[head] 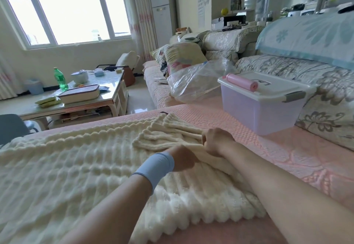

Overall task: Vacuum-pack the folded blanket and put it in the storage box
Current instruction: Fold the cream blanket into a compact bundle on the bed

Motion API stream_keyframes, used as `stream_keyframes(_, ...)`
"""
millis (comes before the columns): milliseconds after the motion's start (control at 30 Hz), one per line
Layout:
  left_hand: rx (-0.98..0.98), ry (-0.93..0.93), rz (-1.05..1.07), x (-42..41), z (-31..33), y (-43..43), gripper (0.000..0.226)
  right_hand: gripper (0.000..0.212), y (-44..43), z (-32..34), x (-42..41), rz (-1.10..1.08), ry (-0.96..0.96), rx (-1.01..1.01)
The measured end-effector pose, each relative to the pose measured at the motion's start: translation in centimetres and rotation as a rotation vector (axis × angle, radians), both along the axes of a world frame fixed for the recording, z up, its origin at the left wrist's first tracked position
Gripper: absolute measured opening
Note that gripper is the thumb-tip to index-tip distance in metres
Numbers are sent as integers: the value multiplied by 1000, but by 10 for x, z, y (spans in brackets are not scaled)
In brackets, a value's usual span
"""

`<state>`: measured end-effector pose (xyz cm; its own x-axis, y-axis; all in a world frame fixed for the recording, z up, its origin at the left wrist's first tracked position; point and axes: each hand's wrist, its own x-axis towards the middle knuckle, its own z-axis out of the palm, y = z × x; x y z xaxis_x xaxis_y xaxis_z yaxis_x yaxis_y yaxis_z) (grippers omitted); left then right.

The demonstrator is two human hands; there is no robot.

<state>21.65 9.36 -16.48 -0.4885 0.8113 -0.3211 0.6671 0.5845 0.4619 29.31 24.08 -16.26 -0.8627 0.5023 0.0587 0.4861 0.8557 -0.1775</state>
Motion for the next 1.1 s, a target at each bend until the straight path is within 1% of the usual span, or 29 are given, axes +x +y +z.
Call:
stream_keyframes(33,67,250,11,-16,-4,5,29,26,5,-4,-14,30,65,-76)
stream_keyframes(67,130,419,41,-28,-6,6,31,26,8,-7,-25,58,106,-142)
stream_keyframes(133,216,556,82,-56,-12,12,35,32,15,-15,-52,82,117,-185)
stream_keyframes(200,253,595,87,-82,-18,23,35,45,23,-24,-80,69,84,-97)
stream_keyframes(233,272,562,119,-93,-20,30,34,52,25,-29,-93,58,55,-51)
stream_keyframes(300,311,410,236,-120,-25,46,35,61,31,-38,-120,52,-56,39)
stream_keyframes(333,294,359,269,-133,-27,53,39,61,33,-42,-131,56,-124,96)
stream_keyframes(367,234,352,269,-145,-29,59,45,58,35,-44,-142,54,-166,145)
stream_keyframes(400,148,377,235,-157,-32,65,55,51,38,-47,-153,48,-167,178)
stream_keyframes(433,52,418,202,-168,-33,70,66,45,41,-47,-162,34,-139,181)
stream_keyframes(500,-113,537,164,-190,-36,84,81,38,56,-40,-179,-65,-15,54)
stream_keyframes(533,-174,607,142,-201,-36,94,80,36,66,-35,-186,-140,65,-30)
stream_keyframes(567,-174,658,117,-209,-35,105,72,34,79,-30,-191,-221,148,-88)
stream_keyframes(600,-108,680,91,-213,-32,117,61,33,93,-27,-193,-309,233,-113)
stream_keyframes(633,51,644,98,-217,-28,125,51,33,107,-26,-193,-399,306,-119)
stream_keyframes(667,261,536,162,-219,-22,131,47,34,122,-28,-190,-474,354,-131)
stream_keyframes(700,461,412,221,-222,-18,137,48,36,135,-33,-187,-530,369,-162)
stream_keyframes(733,569,327,244,-225,-15,140,51,43,144,-39,-183,-571,328,-198)
stream_keyframes(767,570,291,227,-226,-13,140,54,54,148,-44,-180,-592,245,-223)
stream_keyframes(800,501,294,200,-227,-14,138,57,67,150,-48,-176,-597,144,-202)
stream_keyframes(833,421,331,188,-229,-17,135,58,77,150,-49,-173,-578,73,-126)
stream_keyframes(867,340,389,203,-231,-21,131,57,80,147,-51,-171,-510,56,-25)
stream_keyframes(900,262,430,242,-232,-24,125,55,74,142,-50,-171,-390,102,55)
stream_keyframes(933,177,449,301,-233,-26,117,54,65,134,-49,-170,-241,167,74)
stream_keyframes(967,59,464,369,-232,-28,108,53,53,122,-44,-169,-91,220,16)
stream_keyframes(1033,-176,447,478,-225,-29,93,55,34,92,-33,-167,126,244,-224)
stream_keyframes(1067,-238,432,514,-219,-26,79,54,34,70,-25,-163,213,224,-313)
stream_keyframes(1100,-272,417,528,-214,-26,72,52,41,53,-22,-162,289,187,-328)
